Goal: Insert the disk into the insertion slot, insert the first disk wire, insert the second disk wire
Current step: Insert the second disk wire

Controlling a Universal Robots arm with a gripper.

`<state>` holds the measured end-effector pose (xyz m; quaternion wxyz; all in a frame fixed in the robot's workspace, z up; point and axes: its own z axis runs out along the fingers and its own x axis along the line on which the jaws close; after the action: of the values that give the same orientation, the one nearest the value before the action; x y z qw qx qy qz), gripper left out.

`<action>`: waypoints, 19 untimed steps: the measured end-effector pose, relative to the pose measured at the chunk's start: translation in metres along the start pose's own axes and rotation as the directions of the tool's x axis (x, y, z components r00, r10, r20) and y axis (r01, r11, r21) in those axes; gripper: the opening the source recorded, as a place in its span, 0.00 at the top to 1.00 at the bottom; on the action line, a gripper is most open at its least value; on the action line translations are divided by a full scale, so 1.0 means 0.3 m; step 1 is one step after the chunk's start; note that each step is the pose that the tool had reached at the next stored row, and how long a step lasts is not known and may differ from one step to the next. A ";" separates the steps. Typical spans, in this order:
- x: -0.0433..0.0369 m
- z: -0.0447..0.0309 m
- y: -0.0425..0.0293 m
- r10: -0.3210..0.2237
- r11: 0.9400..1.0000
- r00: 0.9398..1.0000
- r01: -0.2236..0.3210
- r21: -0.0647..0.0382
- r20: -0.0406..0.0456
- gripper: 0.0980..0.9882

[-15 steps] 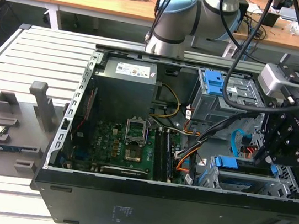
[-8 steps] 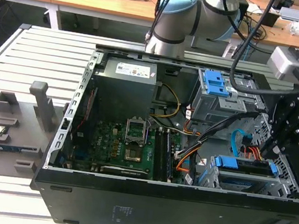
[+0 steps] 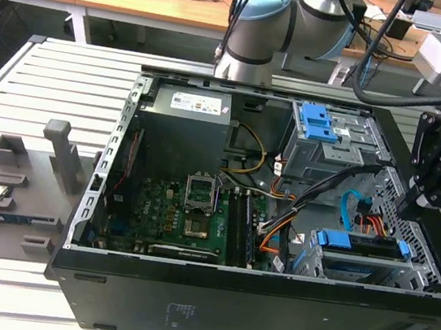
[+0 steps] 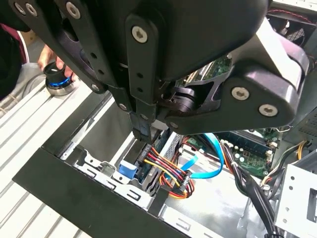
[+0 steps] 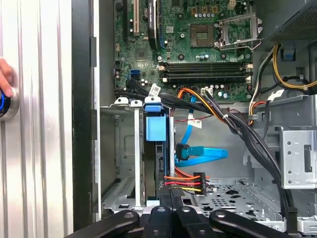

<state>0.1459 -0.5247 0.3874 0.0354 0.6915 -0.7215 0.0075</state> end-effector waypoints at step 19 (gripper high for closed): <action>-0.048 0.048 0.150 0.000 1.000 1.000 0.000 0.000 -0.001 0.77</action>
<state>0.1011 -0.5093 0.3737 0.0357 0.6915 -0.7214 0.0078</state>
